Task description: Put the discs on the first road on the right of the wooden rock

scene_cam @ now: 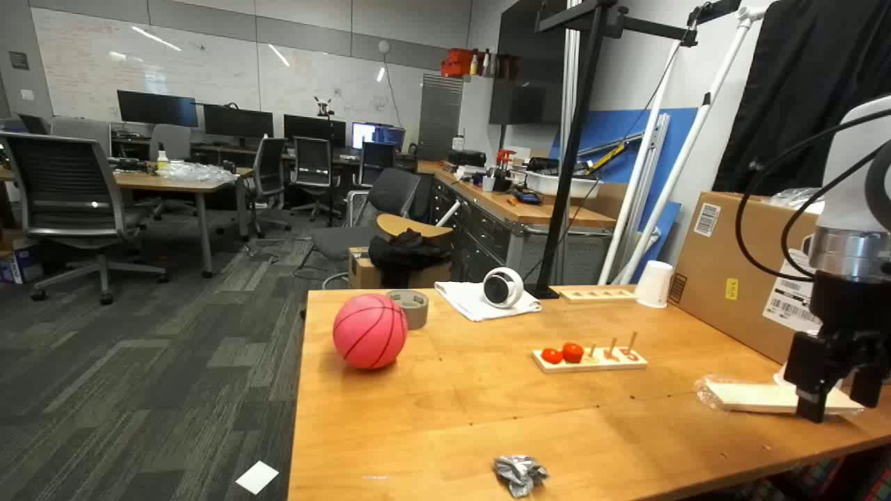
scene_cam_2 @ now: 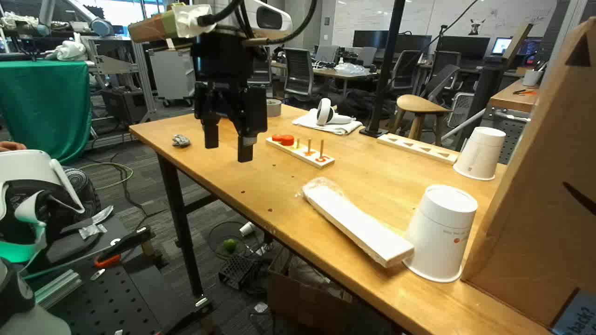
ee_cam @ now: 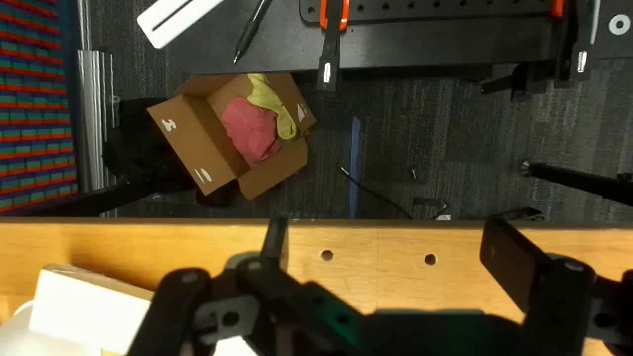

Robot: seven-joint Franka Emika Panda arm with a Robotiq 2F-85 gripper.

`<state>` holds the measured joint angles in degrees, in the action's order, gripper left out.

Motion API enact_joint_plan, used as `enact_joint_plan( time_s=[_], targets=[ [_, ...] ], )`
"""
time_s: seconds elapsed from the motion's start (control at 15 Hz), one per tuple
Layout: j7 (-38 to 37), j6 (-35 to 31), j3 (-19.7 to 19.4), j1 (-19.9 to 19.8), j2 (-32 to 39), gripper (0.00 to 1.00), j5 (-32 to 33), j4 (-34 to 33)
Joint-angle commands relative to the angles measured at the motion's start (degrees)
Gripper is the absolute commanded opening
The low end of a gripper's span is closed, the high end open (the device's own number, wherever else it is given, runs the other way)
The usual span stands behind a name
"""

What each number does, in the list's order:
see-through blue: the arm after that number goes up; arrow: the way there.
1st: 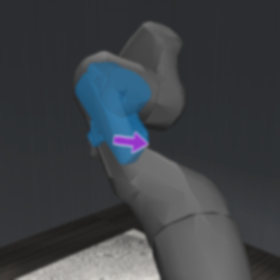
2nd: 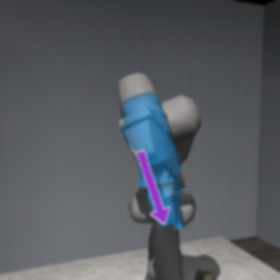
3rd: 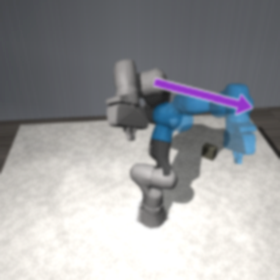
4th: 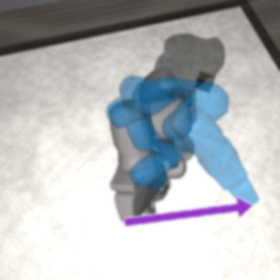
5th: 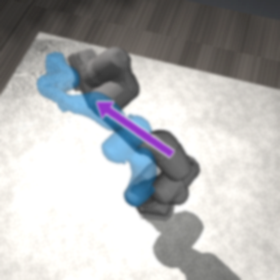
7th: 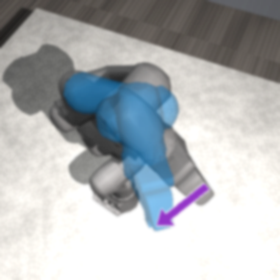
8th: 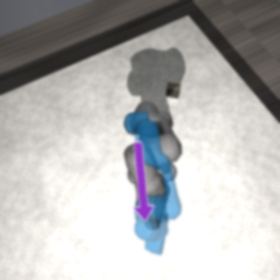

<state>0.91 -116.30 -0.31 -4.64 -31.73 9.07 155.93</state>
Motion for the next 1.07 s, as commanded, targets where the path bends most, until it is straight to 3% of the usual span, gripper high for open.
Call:
enact_joint_plan(
  time_s=[0.0,0.67,1.0],
  targets=[
    [-0.2,0.1,-0.4,0.5,0.0,1.0,0.2,-0.1],
    [-0.2,0.1,-0.4,0.5,-0.1,1.0,0.2,-0.2],
    [2.6,-8.2,0.2,6.8,3.4,1.0,-7.2,-3.1]
  ],
)
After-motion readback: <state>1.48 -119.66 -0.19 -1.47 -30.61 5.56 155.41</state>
